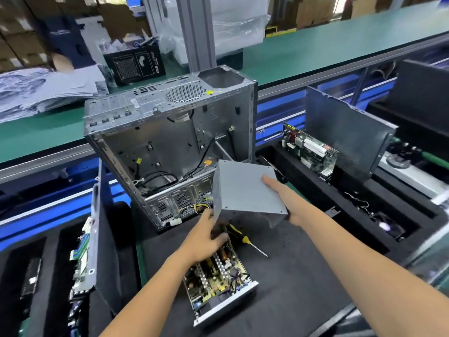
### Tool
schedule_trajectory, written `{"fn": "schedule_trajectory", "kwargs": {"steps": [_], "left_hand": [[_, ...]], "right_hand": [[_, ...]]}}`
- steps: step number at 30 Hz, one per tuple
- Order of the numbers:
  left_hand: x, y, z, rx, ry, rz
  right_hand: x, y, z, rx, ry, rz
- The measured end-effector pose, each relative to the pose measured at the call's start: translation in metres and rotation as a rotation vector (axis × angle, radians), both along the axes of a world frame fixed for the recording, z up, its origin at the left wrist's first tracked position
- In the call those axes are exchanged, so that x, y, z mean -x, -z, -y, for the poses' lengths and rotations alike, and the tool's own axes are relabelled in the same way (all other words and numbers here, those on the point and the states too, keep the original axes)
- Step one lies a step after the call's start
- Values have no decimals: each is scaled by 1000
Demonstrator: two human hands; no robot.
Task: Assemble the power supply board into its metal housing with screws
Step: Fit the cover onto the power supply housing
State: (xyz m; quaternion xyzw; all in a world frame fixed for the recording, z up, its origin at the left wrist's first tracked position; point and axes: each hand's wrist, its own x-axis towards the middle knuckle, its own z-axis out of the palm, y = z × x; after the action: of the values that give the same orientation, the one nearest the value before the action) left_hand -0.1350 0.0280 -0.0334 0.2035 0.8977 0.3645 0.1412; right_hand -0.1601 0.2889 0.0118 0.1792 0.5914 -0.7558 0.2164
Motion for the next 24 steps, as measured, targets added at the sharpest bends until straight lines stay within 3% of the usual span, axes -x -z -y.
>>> {"fn": "schedule_trajectory", "kwargs": {"steps": [5,15,24], "left_hand": [[-1,11,-7,246,162,-104],[5,24,-7,169,71,-56],[3,24,-5,230,102,-7]], "right_hand": [[2,5,4,-9,-35,14],[-6,3,4,-39,-90,-5],[-10,3,5,-69,-101,-23]]}}
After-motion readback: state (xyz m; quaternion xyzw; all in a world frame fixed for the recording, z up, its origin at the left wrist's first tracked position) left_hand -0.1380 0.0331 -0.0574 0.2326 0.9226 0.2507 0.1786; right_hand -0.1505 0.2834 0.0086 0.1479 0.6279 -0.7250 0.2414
